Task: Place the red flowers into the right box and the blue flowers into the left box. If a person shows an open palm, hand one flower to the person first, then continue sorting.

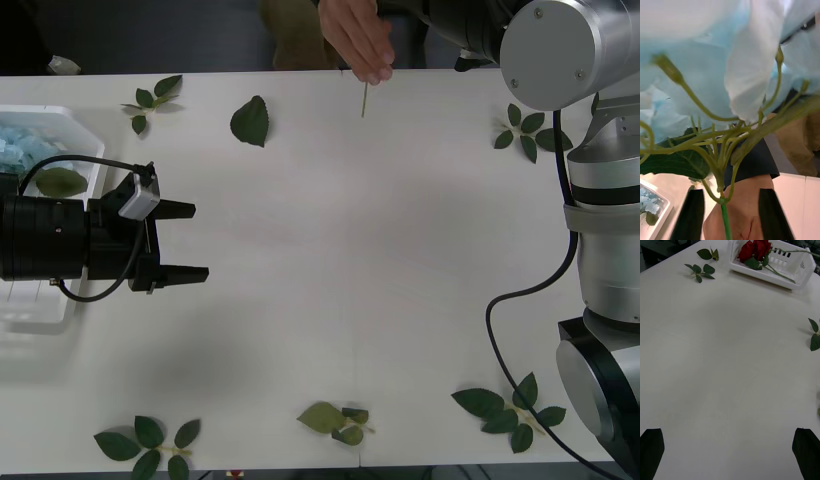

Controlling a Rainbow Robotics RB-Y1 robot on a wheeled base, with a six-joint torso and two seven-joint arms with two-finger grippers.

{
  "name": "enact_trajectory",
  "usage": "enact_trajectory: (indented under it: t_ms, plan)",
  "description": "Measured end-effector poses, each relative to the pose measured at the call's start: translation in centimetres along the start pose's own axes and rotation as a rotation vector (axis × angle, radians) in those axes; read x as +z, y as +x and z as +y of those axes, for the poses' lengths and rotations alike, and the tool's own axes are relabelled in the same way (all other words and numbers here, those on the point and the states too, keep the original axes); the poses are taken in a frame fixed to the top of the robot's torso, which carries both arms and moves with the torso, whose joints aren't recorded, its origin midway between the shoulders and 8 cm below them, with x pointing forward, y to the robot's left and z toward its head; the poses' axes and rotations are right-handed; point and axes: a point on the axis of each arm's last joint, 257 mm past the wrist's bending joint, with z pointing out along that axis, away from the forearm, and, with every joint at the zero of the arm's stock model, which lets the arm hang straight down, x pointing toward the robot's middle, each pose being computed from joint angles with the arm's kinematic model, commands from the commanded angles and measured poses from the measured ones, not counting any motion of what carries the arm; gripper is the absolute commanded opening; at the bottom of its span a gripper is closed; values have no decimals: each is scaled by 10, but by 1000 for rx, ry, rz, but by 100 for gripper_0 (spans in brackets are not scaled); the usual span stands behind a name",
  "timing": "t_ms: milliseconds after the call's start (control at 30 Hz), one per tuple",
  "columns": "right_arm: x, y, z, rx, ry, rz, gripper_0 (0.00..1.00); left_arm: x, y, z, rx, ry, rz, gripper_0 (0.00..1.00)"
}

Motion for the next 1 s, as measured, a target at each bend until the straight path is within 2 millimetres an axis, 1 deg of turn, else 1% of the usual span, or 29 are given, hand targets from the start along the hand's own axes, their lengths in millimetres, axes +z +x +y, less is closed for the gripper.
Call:
enact_trajectory:
  t_ms: [167, 233, 300, 367, 433, 500, 567, 633, 733, 800, 900, 933, 1000]
  plan:
    - [0, 1, 1, 4, -6, 2, 100, 0, 0, 0, 0, 0, 0, 100]
    - [-1, 2, 5, 17, -23, 9, 100, 0, 0, 0, 0, 0, 0, 100]
    - [-5, 4, 10, 28, -48, 14, 100, 0, 0, 0, 0, 0, 0, 100]
    - [-18, 8, 13, 28, -71, 17, 100, 0, 0, 0, 0, 0, 0, 100]
    - [-35, 14, 12, 17, -87, 22, 100, 0, 0, 0, 0, 0, 0, 100]
    - [-57, 27, 9, 7, -100, 44, 100, 0, 0, 0, 0, 0, 0, 100]
    - [-78, 45, 0, 5, -105, 82, 100, 0, 0, 0, 0, 0, 0, 100]
    - [-97, 65, -13, 11, -95, 131, 100, 0, 0, 0, 0, 0, 0, 100]
    - [-118, 95, -39, 31, -64, 203, 100, 0, 0, 0, 0, 0, 0, 100]
    - [-130, 114, -60, 21, -20, 254, 100, 0, 0, 0, 0, 0, 0, 100]
    - [-141, 132, -83, 1, 28, 302, 100, 0, 0, 0, 0, 0, 0, 100]
    - [-143, 136, -88, -2, 34, 308, 100, 0, 0, 0, 0, 0, 0, 100]
    - [-137, 137, -89, -14, 6, 278, 100, 0, 0, 0, 0, 0, 0, 100]
